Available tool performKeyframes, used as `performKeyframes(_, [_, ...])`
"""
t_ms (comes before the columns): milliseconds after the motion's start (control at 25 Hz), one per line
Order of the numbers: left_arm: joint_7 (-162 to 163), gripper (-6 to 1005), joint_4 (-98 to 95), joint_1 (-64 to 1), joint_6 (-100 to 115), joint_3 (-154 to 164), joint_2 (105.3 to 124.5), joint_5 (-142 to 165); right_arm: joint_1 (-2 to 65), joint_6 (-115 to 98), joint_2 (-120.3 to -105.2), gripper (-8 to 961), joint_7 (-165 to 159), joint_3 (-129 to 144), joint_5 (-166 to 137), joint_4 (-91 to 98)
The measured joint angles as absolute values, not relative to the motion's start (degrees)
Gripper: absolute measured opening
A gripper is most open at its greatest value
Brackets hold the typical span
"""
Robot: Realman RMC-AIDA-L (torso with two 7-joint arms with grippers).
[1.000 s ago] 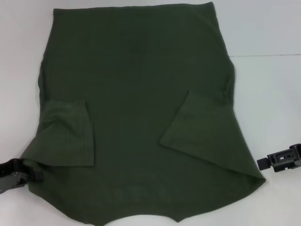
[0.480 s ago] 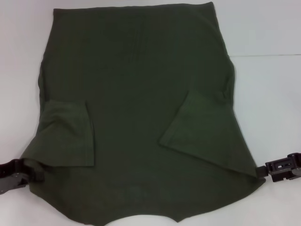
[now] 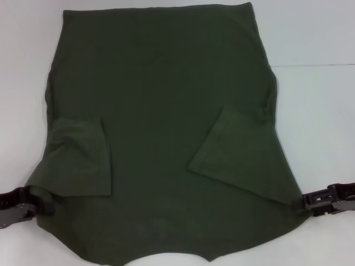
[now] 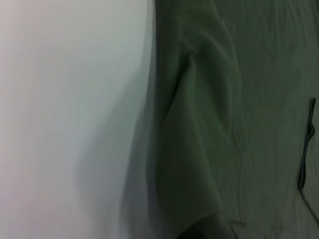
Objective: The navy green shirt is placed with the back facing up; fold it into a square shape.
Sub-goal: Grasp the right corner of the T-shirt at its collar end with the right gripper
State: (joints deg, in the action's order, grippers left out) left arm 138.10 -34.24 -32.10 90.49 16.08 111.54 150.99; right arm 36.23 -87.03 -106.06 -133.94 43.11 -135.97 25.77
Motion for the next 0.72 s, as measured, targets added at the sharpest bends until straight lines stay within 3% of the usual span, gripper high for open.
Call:
performKeyframes(240, [137.95,30,-34.08,-32.31,90.34,16.08,111.51,150.99,36.62,-86.38,-107.28,833,-133.92,43.48,-135.97,25.75])
performKeyframes(720, [137.89,30,-34.01,-32.82,90.35,16.08,111.44,150.90,36.90,-84.55,-108.08,825,-134.03,43.00,-135.63,25.75])
